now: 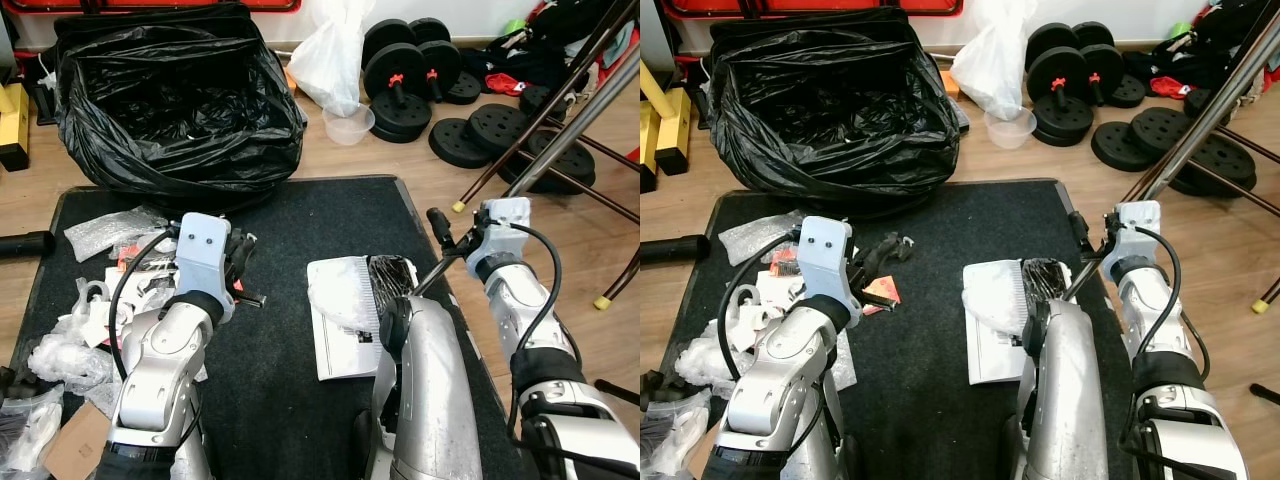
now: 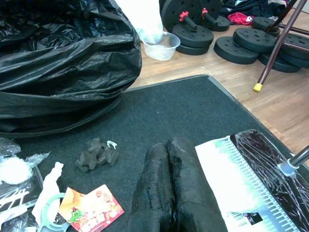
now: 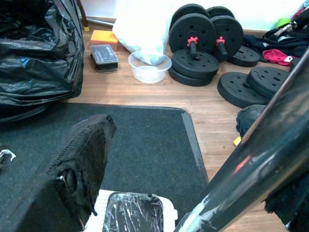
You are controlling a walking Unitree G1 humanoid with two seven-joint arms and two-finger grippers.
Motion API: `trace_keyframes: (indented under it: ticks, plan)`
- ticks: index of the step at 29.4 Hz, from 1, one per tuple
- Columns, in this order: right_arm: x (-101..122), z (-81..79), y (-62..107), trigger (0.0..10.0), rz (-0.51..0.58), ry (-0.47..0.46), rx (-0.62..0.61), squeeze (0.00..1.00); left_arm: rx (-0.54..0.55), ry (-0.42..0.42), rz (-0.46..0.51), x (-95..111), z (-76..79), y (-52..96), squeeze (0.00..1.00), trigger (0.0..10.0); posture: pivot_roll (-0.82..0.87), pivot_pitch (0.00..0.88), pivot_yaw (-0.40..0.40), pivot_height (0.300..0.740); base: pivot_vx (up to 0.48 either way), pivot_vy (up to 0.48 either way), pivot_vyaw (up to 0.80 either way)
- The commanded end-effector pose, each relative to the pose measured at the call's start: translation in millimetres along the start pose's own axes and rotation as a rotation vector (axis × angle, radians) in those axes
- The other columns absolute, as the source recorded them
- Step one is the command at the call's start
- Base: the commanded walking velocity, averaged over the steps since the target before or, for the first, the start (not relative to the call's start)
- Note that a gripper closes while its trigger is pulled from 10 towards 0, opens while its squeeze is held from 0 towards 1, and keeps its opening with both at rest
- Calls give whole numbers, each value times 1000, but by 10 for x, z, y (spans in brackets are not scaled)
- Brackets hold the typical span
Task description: Sweep floor
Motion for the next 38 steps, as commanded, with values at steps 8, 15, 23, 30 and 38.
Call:
trace_keyframes:
  ticks: [8, 15, 23, 30, 38]
  plan:
    - [55, 145, 15, 824, 28, -3, -32, 0, -35, 3, -5, -15, 61, 40, 0, 10000, -94, 206, -106, 300, 0, 0, 0]
    - [59, 145, 13, 0, 33, 1, -30, 0, -35, 4, -6, -16, 65, 42, 0, 10000, -95, 205, -107, 300, 0, 0, 0]
    - [60, 136, 9, 0, 41, 3, -31, 0, -34, 5, -6, -20, 67, 37, 0, 10000, -98, 202, -104, 300, 0, 0, 0]
    - [54, 132, 12, 0, 45, 4, -31, 0, -33, 5, -6, -19, 64, 32, 0, 10000, -100, 206, -103, 300, 0, 0, 0]
    - [47, 158, 41, 0, 47, 85, -32, 0, -30, 6, -6, -16, 57, 26, 0, 10000, -104, 209, -103, 300, 0, 0, 0]
Point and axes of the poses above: a point about 5 cm out from each wrist's last joint towards the gripper, its own y axis pointing back from the gripper into the wrist, its own x axis along the axis of the wrist's last joint, z = x × y, the point moved 5 cm from there along -y, pointing out of the wrist towards the gripper, and after that the axes turned 12 degrees about -y, right-handed, at the moved point
